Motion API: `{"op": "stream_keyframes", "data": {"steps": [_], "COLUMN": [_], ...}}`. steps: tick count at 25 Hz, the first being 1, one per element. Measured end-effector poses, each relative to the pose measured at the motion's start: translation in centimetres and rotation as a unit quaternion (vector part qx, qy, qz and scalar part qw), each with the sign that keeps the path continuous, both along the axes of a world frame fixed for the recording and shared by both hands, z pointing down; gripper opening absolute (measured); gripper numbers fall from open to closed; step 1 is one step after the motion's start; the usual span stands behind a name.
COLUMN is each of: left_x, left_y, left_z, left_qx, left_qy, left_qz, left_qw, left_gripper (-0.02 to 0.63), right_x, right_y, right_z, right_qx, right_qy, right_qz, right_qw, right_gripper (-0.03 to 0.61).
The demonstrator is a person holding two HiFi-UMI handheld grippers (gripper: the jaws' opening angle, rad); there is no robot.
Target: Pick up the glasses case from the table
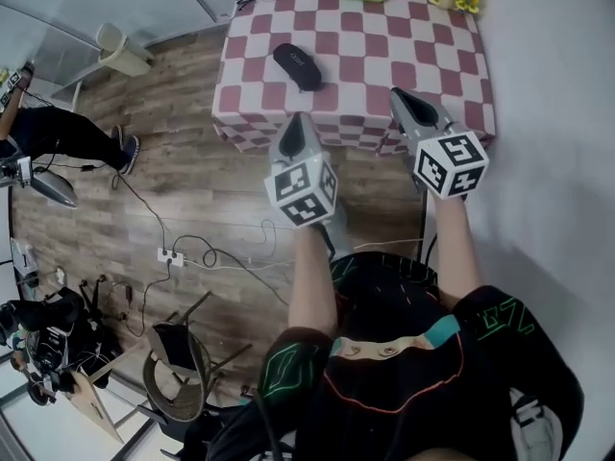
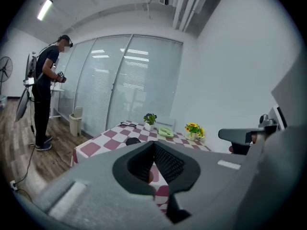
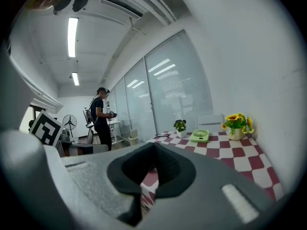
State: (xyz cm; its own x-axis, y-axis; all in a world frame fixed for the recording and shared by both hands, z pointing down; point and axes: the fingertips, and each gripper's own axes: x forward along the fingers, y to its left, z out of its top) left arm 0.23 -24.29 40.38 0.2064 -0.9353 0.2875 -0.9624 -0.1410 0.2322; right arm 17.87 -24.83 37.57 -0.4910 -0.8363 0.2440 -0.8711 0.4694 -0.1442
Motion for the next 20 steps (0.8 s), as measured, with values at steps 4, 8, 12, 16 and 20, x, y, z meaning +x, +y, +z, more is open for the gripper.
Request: {"op": "stream_keyframes", "data": {"steps": [4,8,12,16,20], "left_x": [-2.2,-4.8,-7.3,-7.7,-8.4], "left_y": [-3.5,-7.4,-11.3,-13.3,-15.4], "left_z": [2.1,3.4,4.2,6.0,7.7], "left_qx": [-0.029,-0.043,-0.051,-0.065,-0.079], "left_qy": [0.004,0.001,0.01,0.014,0.03], "left_qz": [-0.009,-0.011,-0.019,-0.016,-0.017], "left_qw": [0.9995,0.999,0.9985,0.9977,0.9963], "left_gripper": [0.009,0.009,0.009,0.009,0.009], "right_x": [-2.8,-5.9,-9.1,-10.8,-12.4], "right_y": [-4.0,-8.4,-12.8,-15.7,-17.7], "right_z": [1.8,3.1,4.4,6.1,7.7], "right_qx": [-0.027,-0.043,-0.046,-0.06,-0.079], "right_qy": [0.012,0.018,0.055,0.095,0.108], "right_qz": [-0.015,-0.025,-0.036,-0.054,-0.061], "right_qw": [0.999,0.999,0.997,0.992,0.989], "right_gripper": [0.003,0.004,0.004,0.005,0.005]}}
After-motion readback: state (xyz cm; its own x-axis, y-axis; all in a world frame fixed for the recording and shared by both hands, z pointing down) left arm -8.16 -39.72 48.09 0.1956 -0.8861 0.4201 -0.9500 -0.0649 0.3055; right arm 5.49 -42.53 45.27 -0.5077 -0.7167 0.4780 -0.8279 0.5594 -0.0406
